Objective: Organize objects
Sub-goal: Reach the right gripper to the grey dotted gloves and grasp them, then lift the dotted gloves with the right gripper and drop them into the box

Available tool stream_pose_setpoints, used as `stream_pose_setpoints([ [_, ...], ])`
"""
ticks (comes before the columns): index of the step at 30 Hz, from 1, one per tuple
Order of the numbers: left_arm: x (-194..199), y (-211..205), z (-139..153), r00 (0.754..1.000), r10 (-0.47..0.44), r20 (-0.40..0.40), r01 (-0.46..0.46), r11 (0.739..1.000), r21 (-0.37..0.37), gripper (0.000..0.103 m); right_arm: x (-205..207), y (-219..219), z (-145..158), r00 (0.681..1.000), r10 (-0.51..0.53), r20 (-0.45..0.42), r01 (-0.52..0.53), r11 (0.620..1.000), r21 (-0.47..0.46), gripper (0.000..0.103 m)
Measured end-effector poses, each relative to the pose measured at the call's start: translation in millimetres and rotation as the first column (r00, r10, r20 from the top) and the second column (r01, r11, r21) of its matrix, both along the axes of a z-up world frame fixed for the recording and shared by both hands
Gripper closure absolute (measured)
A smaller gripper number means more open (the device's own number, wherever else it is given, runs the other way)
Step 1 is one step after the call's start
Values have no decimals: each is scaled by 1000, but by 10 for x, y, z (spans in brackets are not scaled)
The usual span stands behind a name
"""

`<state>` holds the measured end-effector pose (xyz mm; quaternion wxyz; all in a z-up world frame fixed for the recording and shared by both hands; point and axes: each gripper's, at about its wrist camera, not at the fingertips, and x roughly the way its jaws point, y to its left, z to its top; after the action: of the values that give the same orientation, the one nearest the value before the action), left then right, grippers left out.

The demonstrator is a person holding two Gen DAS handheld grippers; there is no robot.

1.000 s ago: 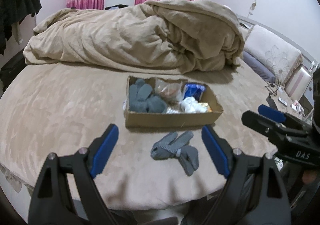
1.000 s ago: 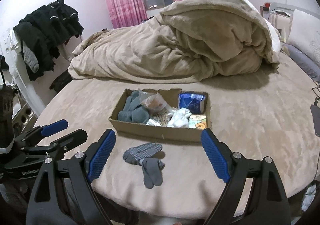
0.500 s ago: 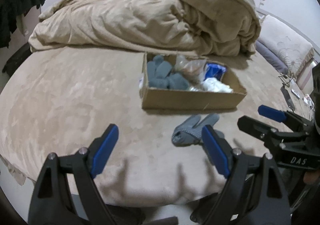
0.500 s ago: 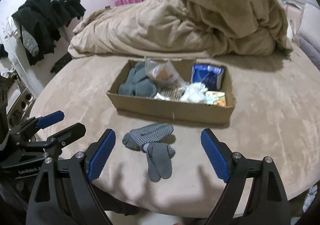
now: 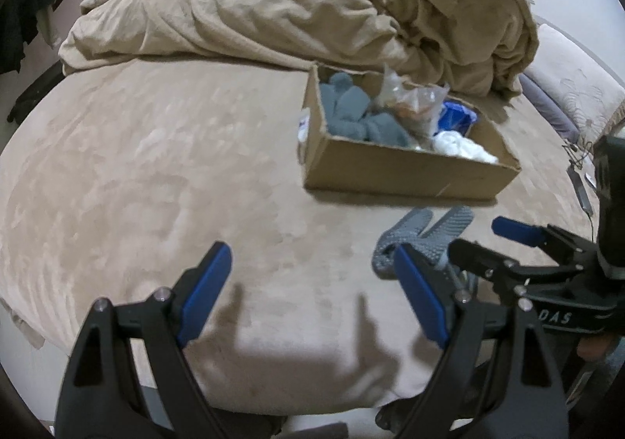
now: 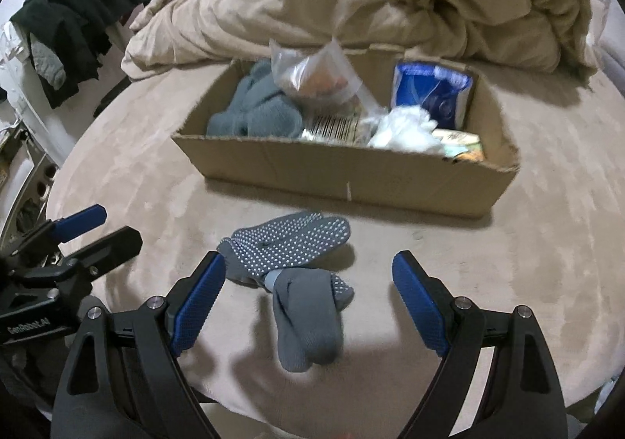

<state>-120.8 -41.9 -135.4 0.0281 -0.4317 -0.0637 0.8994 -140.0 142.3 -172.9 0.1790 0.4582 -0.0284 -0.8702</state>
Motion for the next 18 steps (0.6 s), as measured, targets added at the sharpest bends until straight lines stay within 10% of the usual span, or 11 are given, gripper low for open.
stream_pose_setpoints([
  [14, -82, -84, -164, 999, 23, 40, -23, 1000, -3, 17, -154, -174, -345, 998, 32, 50, -32, 999, 11, 15],
  [18, -50, -62, -116, 999, 21, 32, -21, 1000, -7, 17, -122, -88, -282, 999, 14, 38, -14, 1000, -15, 55],
])
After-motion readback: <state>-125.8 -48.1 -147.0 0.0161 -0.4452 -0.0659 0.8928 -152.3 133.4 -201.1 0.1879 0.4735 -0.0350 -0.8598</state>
